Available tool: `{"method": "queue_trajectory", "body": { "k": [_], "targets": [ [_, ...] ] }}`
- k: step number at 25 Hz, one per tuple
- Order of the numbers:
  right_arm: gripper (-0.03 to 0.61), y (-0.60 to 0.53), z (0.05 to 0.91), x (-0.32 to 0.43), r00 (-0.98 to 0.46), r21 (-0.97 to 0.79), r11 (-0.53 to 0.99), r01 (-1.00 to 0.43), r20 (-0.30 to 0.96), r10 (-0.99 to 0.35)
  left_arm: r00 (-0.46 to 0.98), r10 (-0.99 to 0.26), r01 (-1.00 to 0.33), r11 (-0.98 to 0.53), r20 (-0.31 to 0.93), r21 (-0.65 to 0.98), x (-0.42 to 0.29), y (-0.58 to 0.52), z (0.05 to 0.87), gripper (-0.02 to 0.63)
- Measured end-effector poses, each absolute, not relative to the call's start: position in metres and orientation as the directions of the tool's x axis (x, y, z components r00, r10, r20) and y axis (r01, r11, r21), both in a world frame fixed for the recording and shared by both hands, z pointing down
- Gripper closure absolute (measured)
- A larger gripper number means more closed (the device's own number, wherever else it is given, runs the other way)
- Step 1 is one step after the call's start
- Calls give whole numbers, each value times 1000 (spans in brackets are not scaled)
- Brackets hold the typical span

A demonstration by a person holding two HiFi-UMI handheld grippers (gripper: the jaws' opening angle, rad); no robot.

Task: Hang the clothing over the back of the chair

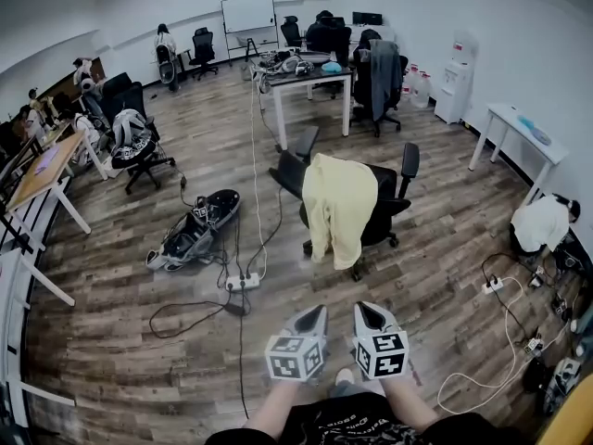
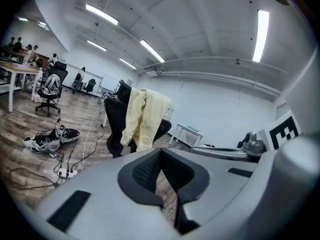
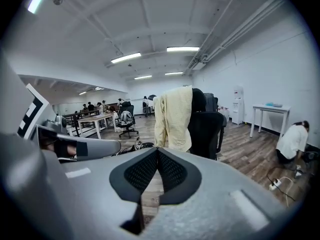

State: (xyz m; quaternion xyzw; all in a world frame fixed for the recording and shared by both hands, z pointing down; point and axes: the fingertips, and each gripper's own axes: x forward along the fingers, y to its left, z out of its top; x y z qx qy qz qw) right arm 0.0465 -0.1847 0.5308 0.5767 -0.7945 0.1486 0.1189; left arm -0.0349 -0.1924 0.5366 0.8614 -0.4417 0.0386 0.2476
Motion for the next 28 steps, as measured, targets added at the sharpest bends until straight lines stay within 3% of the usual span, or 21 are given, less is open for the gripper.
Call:
{"method": "queue_trajectory", "body": {
  "k": [7, 28],
  "targets": [
    [574, -177, 530, 52, -304, -90, 292, -952, 355, -884, 562, -796, -824, -513, 227, 240, -28, -185, 523, 603],
    [574, -130, 540, 54, -313, -50, 317, -947, 367, -876, 604, -768, -794, -557, 214, 243, -8, -141, 533, 603]
  ]
}}
